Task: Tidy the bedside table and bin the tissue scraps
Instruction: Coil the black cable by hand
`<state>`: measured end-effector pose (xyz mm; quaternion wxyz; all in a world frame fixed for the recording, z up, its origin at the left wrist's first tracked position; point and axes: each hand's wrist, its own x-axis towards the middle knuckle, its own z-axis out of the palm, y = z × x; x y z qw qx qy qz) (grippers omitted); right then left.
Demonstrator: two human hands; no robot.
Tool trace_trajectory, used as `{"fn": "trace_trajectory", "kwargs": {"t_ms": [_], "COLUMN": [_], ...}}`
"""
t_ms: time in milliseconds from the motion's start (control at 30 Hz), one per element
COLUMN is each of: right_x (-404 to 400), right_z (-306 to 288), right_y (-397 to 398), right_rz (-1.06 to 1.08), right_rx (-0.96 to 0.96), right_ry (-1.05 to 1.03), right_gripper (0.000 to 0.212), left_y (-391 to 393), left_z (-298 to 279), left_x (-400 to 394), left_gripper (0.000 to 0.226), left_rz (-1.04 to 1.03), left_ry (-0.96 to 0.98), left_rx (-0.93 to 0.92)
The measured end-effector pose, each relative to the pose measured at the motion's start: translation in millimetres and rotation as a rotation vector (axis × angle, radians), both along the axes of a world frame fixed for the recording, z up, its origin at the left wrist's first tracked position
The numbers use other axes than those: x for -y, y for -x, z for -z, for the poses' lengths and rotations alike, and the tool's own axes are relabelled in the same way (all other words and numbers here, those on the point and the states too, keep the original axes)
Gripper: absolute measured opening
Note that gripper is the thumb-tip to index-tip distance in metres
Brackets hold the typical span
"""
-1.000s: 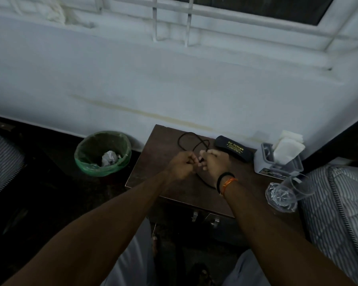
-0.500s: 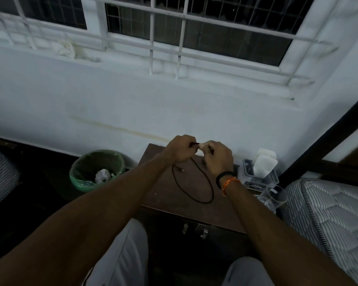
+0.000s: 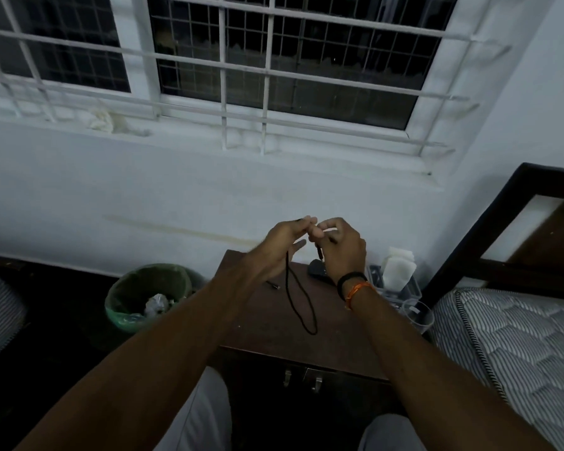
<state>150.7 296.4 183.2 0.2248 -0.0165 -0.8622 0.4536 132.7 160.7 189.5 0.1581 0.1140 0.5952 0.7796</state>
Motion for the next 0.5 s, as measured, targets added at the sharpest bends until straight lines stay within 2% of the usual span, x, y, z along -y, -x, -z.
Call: {"fn": "trace_trajectory", "kwargs": {"t_ms": [100, 167, 233, 300, 400, 500], "right_x": [3.1, 5.6, 10.8, 16.4, 22.4, 24.2], "right_z": [-7.4, -7.8, -5.1, 0.7, 8.9, 15.1], "right_y": [-4.3, -10.3, -21.3, -34.3, -47.6, -46.6], "right_rz": [0.047, 0.160, 0.179, 0.013, -0.304, -0.389], "right_rx": [0.023, -0.023, -0.086, -0.052, 0.111, 0.238], "right_ry": [0.143, 0.060, 0.041, 0.049, -0.005, 0.090], "right_gripper": [0.020, 0.021, 0.021, 0.023, 0.017, 0.011], "left_y": [-3.2, -3.1, 0.3, 2.9, 2.2, 2.4], "left_z": [-3.3, -5.4, -5.6, -6.2, -9.4, -11.1], "left_x": [-2.7, -3.8, -1.8, 1.5, 5.7, 13.4], "left_gripper": [0.045, 0.045, 0.046, 0.046, 0.046, 0.048], "left_rz": [0.015, -0.027, -0.098, -0.140, -0.144, -0.131], "left_ry": [-0.159, -0.192, -0.214, -0.232, -0.235, -0.203], "left_rx": [0.025, 0.056, 0.083, 0.139, 0.230, 0.252]}}
